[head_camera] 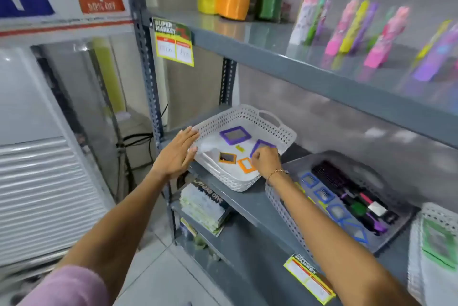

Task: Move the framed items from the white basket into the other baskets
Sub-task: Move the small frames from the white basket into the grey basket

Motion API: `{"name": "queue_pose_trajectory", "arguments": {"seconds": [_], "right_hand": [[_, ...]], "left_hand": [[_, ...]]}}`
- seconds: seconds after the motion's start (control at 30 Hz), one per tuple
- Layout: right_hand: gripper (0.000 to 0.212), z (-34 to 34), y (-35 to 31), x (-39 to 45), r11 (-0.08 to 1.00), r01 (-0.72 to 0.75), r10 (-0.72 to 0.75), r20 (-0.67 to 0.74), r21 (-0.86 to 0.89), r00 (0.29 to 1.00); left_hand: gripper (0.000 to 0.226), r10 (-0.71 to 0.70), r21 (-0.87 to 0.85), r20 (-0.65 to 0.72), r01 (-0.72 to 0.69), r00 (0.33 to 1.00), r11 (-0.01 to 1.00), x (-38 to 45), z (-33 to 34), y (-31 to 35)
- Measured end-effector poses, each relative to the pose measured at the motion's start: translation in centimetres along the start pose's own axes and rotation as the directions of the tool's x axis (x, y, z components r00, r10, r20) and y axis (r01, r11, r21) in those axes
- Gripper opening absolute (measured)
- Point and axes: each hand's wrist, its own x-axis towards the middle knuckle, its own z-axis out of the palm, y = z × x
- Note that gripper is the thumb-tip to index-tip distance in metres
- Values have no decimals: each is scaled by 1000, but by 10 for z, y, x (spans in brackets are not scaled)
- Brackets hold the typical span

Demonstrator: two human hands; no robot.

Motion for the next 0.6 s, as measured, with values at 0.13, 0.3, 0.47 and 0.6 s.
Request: {"name": "queue_pose_trajectory", "arguments": {"seconds": [0.13, 0.3, 0.47, 0.6], "right_hand": [[25, 18, -4, 28, 996, -77, 81, 91, -49, 993], [21, 32, 0, 52, 989, -104, 117, 137, -101, 984], [52, 40, 2, 61, 977, -73, 111, 185, -200, 976], [42, 42, 2, 63, 965, -62, 107, 168, -256, 980]], "left_hand": [[76, -2, -21, 61, 3, 998, 1000, 15, 10, -17], [68, 32, -47, 58, -29, 998, 998, 21, 17, -34], [62, 21, -75, 38, -19, 999, 997, 22, 20, -38], [61, 8, -73, 15, -7, 1000, 997, 22, 25, -38]]}}
